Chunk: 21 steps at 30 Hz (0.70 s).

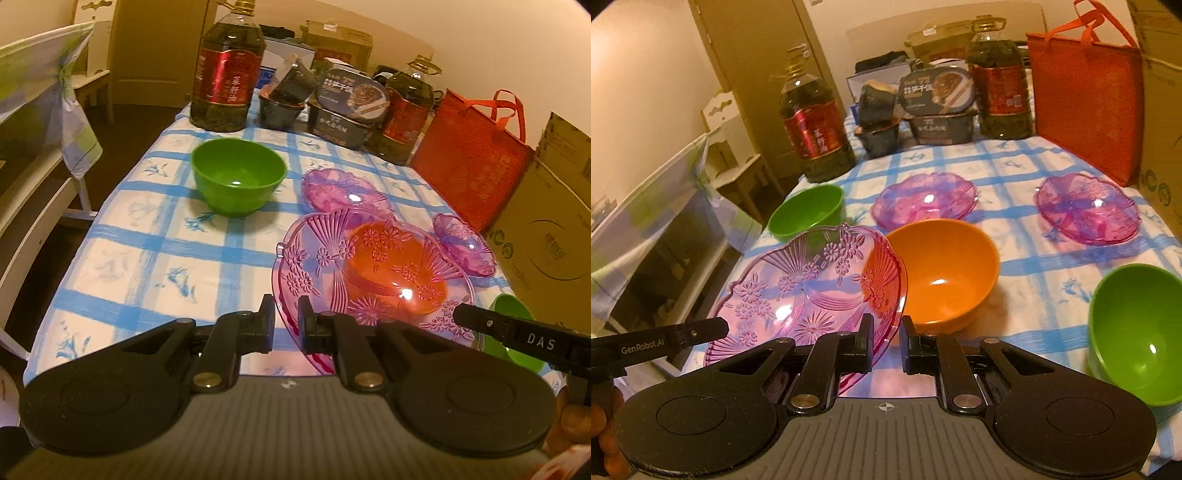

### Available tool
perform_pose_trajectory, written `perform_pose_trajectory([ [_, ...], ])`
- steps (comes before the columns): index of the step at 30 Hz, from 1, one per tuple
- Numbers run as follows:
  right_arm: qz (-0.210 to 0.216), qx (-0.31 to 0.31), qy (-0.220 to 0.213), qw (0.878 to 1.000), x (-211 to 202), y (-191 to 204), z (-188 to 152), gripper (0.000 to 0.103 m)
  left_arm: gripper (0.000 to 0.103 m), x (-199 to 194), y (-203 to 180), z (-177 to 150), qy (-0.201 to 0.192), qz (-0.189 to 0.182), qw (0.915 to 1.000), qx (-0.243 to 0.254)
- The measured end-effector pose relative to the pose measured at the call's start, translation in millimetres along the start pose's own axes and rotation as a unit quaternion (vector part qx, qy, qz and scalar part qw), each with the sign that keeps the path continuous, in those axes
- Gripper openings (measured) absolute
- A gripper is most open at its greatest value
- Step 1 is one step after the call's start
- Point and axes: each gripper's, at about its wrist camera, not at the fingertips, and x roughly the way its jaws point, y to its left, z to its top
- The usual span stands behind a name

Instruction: Organize plates and bowls

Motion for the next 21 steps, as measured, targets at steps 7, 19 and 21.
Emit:
perform_pose_trajectory([
  [7, -0.011, 0.009, -0.009, 1.000, -4, -16, 10, 0.014, 0.011, 11, -17, 11, 0.000, -0.012, 0.9999, 0.011],
  [19, -0.030, 0.012, -0.020, 0.999, 2, -38, 34, 0.014, 0.011, 36, -40, 36, -0.001, -0.031, 0.9992, 0.023],
  [21, -0.031, 0.012, -0.022, 0.999, 5, -41, 39, 0.014, 0.011, 41, -43, 43, -0.003, -0.032, 0.9992, 0.025],
])
